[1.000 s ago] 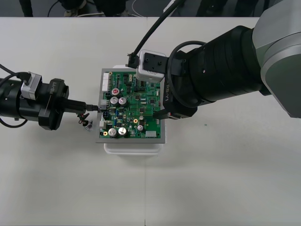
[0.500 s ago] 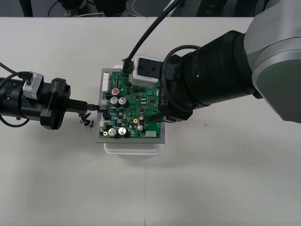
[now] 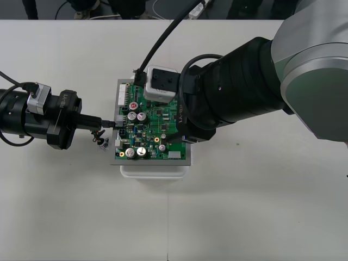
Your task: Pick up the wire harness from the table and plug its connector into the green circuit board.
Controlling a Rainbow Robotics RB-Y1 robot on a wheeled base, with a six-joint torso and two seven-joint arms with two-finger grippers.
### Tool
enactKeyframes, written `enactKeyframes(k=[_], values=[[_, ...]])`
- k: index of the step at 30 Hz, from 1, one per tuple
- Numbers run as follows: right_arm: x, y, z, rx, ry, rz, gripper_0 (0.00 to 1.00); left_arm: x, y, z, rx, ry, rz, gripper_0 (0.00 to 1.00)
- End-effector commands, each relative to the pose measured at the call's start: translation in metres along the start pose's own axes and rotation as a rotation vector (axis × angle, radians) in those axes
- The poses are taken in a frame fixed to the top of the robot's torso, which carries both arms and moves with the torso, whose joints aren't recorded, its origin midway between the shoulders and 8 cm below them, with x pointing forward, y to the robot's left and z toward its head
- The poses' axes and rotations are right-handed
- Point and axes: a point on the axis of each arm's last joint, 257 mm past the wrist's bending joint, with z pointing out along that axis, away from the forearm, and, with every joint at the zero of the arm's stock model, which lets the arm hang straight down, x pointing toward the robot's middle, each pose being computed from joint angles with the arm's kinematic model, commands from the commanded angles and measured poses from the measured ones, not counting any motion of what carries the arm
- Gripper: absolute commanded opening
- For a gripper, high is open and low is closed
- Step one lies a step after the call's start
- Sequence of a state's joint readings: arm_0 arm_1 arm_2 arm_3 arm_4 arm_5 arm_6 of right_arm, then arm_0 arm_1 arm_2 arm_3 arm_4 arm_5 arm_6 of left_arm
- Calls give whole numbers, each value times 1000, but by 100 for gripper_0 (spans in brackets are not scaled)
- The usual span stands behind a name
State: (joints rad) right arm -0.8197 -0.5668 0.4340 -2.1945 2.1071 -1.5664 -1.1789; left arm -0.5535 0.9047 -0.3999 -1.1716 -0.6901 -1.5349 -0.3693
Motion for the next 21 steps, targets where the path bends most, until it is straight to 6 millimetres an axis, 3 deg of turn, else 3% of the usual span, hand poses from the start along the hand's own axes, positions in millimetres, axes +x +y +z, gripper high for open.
enactKeyframes(k=[1, 21], values=[[-19, -3, -1, 8, -14, -69, 100, -16, 1, 10, 56, -23, 26, 0], [-24, -9, -1, 18, -15, -72, 100, -16, 2, 13, 62, -16, 38, 0]])
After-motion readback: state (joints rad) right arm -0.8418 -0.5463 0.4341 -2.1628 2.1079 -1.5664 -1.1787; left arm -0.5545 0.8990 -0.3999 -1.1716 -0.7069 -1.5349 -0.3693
